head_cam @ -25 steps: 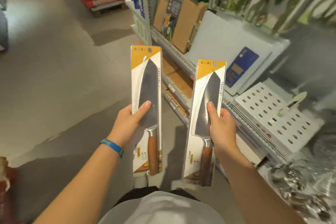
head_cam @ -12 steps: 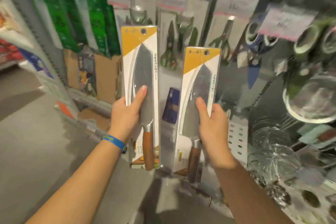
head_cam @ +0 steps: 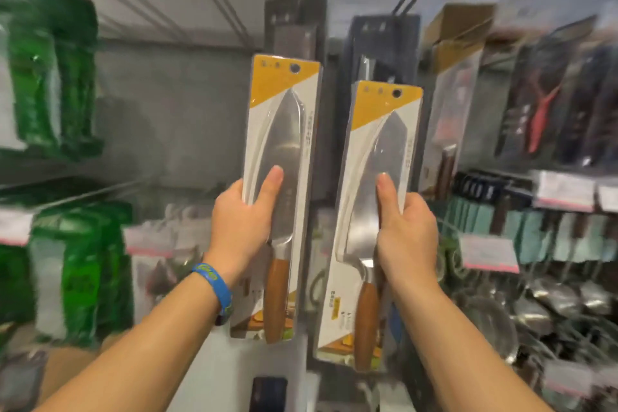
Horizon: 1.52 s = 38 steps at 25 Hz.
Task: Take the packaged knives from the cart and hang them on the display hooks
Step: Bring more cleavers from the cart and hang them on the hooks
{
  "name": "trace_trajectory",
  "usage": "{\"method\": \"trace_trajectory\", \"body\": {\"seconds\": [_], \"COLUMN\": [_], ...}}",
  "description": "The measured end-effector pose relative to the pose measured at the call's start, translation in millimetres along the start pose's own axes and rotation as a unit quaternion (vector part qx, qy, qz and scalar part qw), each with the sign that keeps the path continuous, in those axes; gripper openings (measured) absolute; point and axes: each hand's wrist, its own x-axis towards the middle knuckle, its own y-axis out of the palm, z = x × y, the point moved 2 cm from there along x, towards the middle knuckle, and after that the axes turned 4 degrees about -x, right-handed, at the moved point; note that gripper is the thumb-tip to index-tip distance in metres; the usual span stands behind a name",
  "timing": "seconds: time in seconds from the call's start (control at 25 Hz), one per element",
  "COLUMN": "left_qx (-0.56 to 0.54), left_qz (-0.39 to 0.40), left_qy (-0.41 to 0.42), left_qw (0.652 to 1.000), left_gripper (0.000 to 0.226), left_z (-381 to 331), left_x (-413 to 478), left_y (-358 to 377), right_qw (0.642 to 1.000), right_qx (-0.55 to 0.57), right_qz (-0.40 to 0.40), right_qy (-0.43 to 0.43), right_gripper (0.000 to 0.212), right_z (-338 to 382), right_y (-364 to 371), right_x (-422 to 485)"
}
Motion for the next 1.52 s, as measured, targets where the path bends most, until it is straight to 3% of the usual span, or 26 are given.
{"method": "trace_trajectory", "body": {"seconds": [0.16, 0.32, 0.68, 0.88, 1.0, 1.12, 1.24, 1.52], "left_qx": [-0.037, -0.021, -0.015, -0.018, 0.012, 0.004, -0.028, -0.022], "left_qz": [-0.014, -0.028, 0.029, 0.102, 0.135, 0.135, 0.139, 0.081], "left_qy": [0.031, 0.029, 0.042, 0.026, 0.033, 0.028, -0.007, -0.017], "left_qw": [0.999, 0.999, 0.999, 0.994, 0.99, 0.99, 0.99, 0.996], "left_gripper": [0.054, 0.058, 0.067, 0.06, 0.066, 0.06, 0.057, 0.061], "left_z": [-32, -39, -41, -53, -60, -66, -73, -86], "left_x": [48, 79, 64, 54, 47, 42, 39, 38], "left_y": [6, -9, 15, 63, 105, 151, 200, 269], "right_qw": [0.996, 0.992, 0.998, 0.998, 0.991, 0.982, 0.984, 0.99], "right_qx": [-0.046, -0.052, -0.056, -0.062, -0.13, -0.186, -0.165, -0.115], "right_qz": [-0.018, -0.035, 0.005, -0.019, -0.004, 0.013, 0.047, -0.017], "right_qy": [-0.075, -0.113, -0.031, 0.006, 0.01, 0.021, 0.04, -0.075], "right_gripper": [0.076, 0.07, 0.072, 0.056, 0.057, 0.061, 0.058, 0.056], "right_z": [55, 89, 56, 30, 11, -11, -27, -34], "right_y": [-15, -17, -13, -60, -94, -128, -159, -201], "right_x": [48, 71, 70, 106, 136, 173, 208, 264]}}
